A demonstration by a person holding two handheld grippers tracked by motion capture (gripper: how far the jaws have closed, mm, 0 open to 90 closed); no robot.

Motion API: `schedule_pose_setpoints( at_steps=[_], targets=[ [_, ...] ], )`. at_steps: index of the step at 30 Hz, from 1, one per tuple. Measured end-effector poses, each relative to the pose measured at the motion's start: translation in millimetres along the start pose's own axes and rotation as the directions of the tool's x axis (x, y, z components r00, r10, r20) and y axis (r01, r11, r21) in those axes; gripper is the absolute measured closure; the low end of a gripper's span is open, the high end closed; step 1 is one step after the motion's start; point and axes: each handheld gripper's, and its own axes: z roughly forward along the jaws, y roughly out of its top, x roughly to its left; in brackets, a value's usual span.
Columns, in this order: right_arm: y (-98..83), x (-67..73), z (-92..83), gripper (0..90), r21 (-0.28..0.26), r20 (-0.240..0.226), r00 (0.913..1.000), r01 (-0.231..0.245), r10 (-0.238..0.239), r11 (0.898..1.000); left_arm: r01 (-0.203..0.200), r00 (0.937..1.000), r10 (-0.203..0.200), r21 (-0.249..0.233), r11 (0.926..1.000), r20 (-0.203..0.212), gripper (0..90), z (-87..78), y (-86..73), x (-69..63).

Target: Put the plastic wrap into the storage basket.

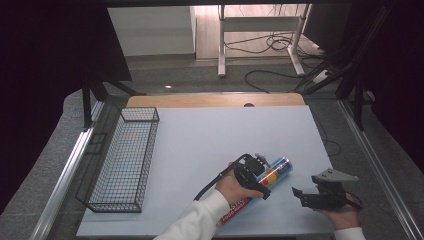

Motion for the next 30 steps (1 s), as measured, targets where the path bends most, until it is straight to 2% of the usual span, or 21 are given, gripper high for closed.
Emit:
schedule_pose_setpoints(
  at_steps=[4, 6, 10, 13, 14, 16, 19, 21, 27, 30],
  targets=[
    [-0.1, -0.3, 0.4, 16.3, 0.001, 0.002, 1.0, 0.002, -0.002, 1.0, 0.003, 0.9998, -0.002, 0.029, 0.9996, -0.02, 18.4, 8.6, 3.7, 0.2],
    [-0.2, -0.5, 0.3, 16.3, 0.001, 0.004, 1.0, 0.003, -0.003, 1.0, 0.006, 0.9994, -0.004, 0.061, 0.9981, -0.034, 19.7, 15.8, 5.6, 0.0],
    [-0.7, -1.5, 0.3, 16.3, 0.003, 0.005, 1.0, 0.003, -0.003, 1.0, 0.009, 0.9984, -0.004, 0.095, 0.9954, -0.056, 25.5, 21.5, 5.6, 1.4],
    [-1.2, -2.0, 0.5, 16.3, 0.003, 0.007, 1.0, 0.001, -0.001, 1.0, 0.008, 0.9985, -0.002, 0.105, 0.9944, -0.055, 28.7, 23.9, 5.2, 3.3],
    [-1.3, -2.3, 0.5, 16.3, 0.003, 0.008, 1.0, 0.002, -0.002, 1.0, 0.01, 0.999, -0.006, 0.098, 0.9952, -0.044, 30.6, 24.6, 4.7, 2.5],
    [-1.6, -2.3, 1.0, 16.3, 0.005, 0.008, 1.0, 0.001, -0.001, 1.0, 0.0, 0.9989, 0.004, 0.101, 0.9949, -0.047, 31.1, 24.4, 4.9, 2.3],
    [-1.8, -2.2, 1.0, 16.3, 0.006, 0.009, 1.0, -0.003, 0.003, 1.0, 0.005, 0.9992, 0.0, 0.104, 0.9945, -0.041, 31.3, 23.9, 5.2, 3.9],
    [-1.8, -2.9, 0.3, 16.3, 0.002, 0.011, 0.9999, -0.003, 0.003, 1.0, 0.019, 0.9996, -0.016, 0.106, 0.9942, -0.021, 31.5, 23.4, 5.5, 6.9],
    [-2.1, -3.4, 0.1, 16.3, -0.001, 0.013, 0.9999, -0.004, 0.004, 1.0, 0.034, 0.9993, -0.033, 0.124, 0.9917, -0.016, 31.7, 21.8, 6.8, 9.9],
    [-2.0, -4.2, -1.0, 16.4, -0.006, 0.014, 0.9999, -0.007, 0.007, 1.0, 0.064, 0.998, -0.063, 0.115, 0.9913, -0.009, 31.8, 12.4, 5.0, 19.7]
  ],
)
